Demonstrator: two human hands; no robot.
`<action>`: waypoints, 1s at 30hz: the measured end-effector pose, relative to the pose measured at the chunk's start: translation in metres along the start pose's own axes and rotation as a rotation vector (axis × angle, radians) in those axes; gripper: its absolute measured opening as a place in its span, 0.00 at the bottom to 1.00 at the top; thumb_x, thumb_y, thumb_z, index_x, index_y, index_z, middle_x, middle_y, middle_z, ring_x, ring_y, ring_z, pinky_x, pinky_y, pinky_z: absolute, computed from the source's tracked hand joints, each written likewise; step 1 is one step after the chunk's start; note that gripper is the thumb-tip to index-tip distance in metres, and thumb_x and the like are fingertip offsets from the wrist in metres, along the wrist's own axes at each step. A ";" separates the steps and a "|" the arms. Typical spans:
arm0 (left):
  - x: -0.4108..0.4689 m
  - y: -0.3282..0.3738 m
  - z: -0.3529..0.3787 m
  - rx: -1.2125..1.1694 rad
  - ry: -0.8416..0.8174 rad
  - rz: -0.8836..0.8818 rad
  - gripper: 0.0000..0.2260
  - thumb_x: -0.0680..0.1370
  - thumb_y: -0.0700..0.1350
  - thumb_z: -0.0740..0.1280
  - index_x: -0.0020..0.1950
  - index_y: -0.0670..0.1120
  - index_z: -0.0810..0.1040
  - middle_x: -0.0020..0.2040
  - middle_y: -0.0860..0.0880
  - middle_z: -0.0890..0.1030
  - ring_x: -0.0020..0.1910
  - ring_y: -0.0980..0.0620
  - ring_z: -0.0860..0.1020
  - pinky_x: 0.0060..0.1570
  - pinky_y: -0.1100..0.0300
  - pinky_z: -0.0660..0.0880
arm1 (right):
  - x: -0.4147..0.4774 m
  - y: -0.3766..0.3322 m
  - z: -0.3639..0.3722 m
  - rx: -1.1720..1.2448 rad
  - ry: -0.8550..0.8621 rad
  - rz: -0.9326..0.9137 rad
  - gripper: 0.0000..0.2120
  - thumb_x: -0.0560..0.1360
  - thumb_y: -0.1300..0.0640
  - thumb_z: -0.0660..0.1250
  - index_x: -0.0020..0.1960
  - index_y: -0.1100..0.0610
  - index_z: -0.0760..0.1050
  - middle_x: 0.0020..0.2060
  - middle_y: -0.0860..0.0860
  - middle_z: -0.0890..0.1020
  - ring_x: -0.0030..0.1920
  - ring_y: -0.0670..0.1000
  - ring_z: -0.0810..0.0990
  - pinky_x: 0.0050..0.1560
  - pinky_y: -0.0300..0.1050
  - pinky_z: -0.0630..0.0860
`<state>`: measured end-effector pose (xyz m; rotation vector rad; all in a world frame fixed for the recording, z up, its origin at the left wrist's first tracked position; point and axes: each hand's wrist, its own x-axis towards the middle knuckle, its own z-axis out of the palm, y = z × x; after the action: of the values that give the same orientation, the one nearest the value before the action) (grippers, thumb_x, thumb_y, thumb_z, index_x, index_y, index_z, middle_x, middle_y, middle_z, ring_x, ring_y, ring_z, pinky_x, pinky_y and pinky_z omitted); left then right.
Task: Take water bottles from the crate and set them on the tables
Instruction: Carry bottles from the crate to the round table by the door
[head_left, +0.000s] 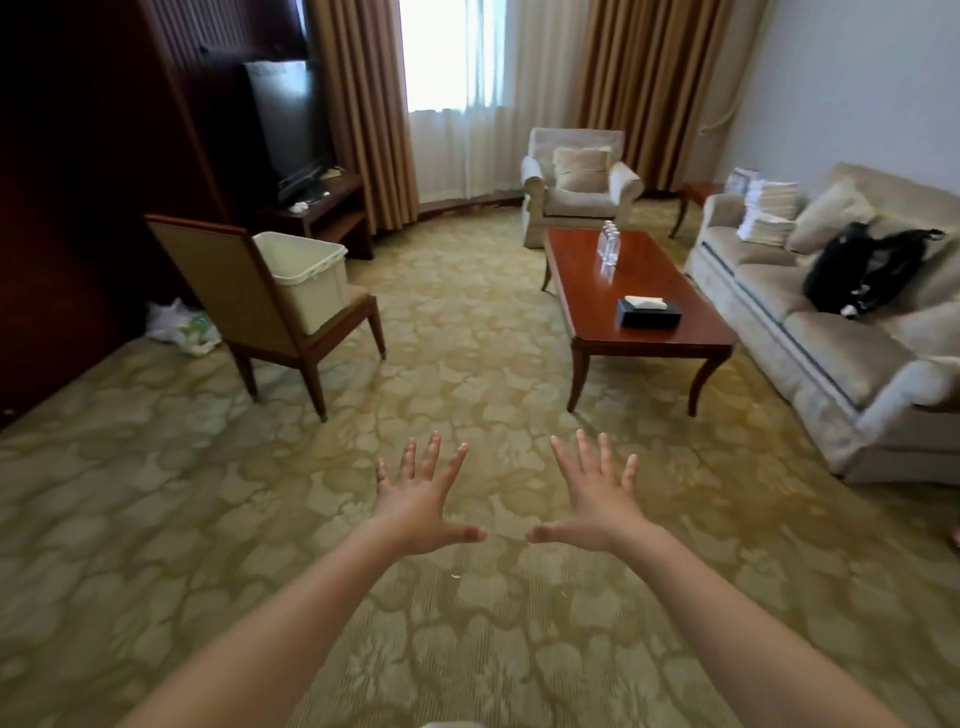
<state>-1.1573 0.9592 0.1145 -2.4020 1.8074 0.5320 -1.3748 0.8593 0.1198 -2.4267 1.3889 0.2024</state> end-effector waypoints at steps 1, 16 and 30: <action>0.014 -0.005 -0.003 -0.007 0.000 -0.014 0.51 0.68 0.76 0.61 0.75 0.62 0.28 0.77 0.49 0.27 0.76 0.42 0.28 0.71 0.33 0.32 | 0.019 -0.002 -0.004 -0.006 -0.004 -0.018 0.61 0.64 0.27 0.69 0.78 0.43 0.30 0.77 0.53 0.28 0.73 0.58 0.21 0.71 0.69 0.26; 0.301 -0.122 -0.148 0.011 0.093 -0.096 0.51 0.68 0.76 0.60 0.76 0.61 0.30 0.77 0.50 0.27 0.75 0.43 0.27 0.72 0.32 0.34 | 0.361 -0.065 -0.119 -0.072 0.056 -0.157 0.61 0.65 0.26 0.68 0.78 0.44 0.28 0.78 0.53 0.30 0.74 0.59 0.23 0.69 0.69 0.25; 0.544 -0.194 -0.215 -0.065 0.051 -0.222 0.51 0.68 0.75 0.61 0.76 0.61 0.30 0.77 0.49 0.28 0.75 0.42 0.28 0.72 0.32 0.34 | 0.652 -0.080 -0.187 -0.059 -0.009 -0.275 0.61 0.65 0.28 0.70 0.78 0.43 0.29 0.78 0.52 0.31 0.74 0.57 0.23 0.71 0.68 0.26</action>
<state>-0.7961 0.4600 0.1118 -2.6380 1.5359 0.5175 -0.9795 0.3021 0.1255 -2.6279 1.0426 0.1874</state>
